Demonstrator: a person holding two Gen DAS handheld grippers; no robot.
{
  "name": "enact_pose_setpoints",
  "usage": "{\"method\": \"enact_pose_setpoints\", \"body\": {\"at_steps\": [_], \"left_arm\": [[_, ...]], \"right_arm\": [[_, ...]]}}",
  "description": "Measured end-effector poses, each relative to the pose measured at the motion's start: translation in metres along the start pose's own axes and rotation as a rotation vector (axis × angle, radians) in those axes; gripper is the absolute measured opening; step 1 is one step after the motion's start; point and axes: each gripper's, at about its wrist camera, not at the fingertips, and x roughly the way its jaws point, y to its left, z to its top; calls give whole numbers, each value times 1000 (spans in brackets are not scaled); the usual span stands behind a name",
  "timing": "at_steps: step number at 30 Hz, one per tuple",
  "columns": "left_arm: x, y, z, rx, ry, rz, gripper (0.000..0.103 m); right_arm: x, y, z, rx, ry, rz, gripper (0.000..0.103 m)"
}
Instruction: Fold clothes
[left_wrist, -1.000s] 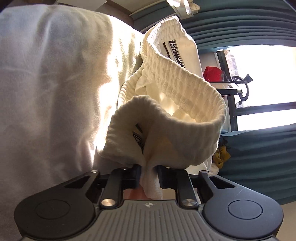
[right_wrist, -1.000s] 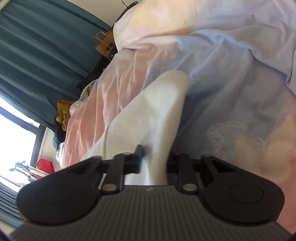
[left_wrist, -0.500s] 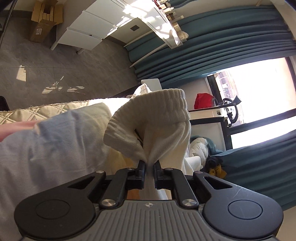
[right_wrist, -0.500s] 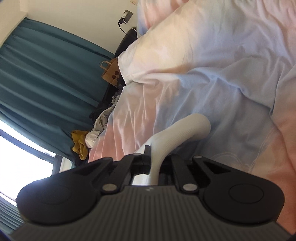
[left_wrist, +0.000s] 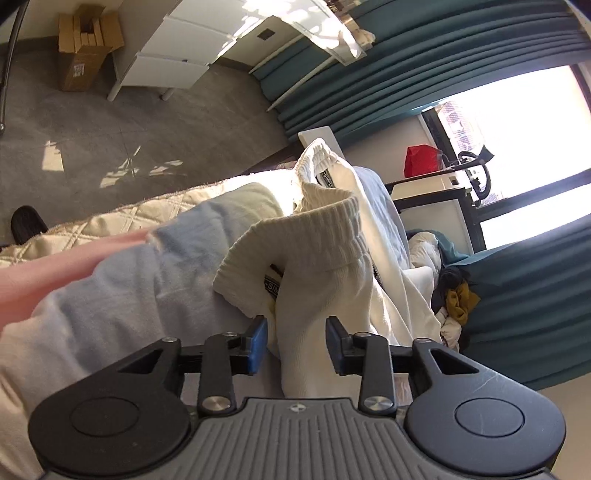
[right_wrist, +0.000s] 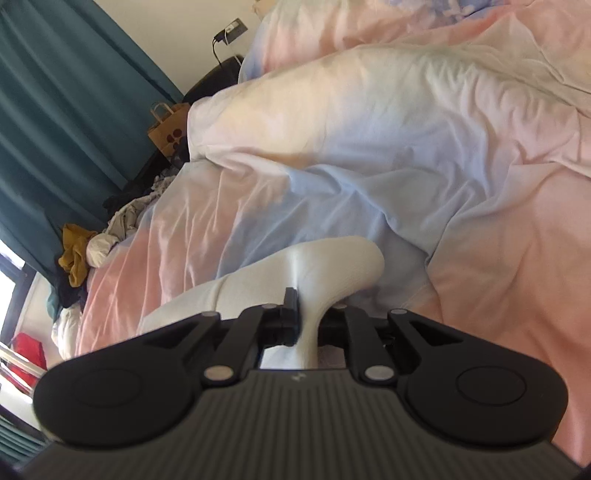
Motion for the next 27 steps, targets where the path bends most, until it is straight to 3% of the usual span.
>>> {"method": "enact_pose_setpoints", "body": {"at_steps": [2,4,6,8,10,13,17,22,27], "left_arm": [[-13,-10,-4,60,-25,5,60],[-24,-26,-7,131,-50,10,68],[-30,-47,-9,216,-71,18,73],[-32,-68,-12,305,-90,32,78],[-29,-92,-24,397,-117,31,80],[-14,-132,-44,544,-156,27,82],[44,-176,-73,626,-113,-10,82],[143,-220,-107,707,-76,-47,90],[244,-268,-146,823,-71,-54,92]], "right_arm": [[-10,3,1,-11,-27,-36,32],[-24,9,3,-36,-80,-51,44],[-39,14,5,-60,-144,-33,63],[-53,20,4,-81,-190,-1,73],[-72,28,-1,-104,-210,75,74],[-93,48,-18,-175,-174,218,74],[-104,84,-52,-340,-90,360,74],[-96,113,-94,-511,27,416,74],[-89,127,-126,-578,105,431,74]]}}
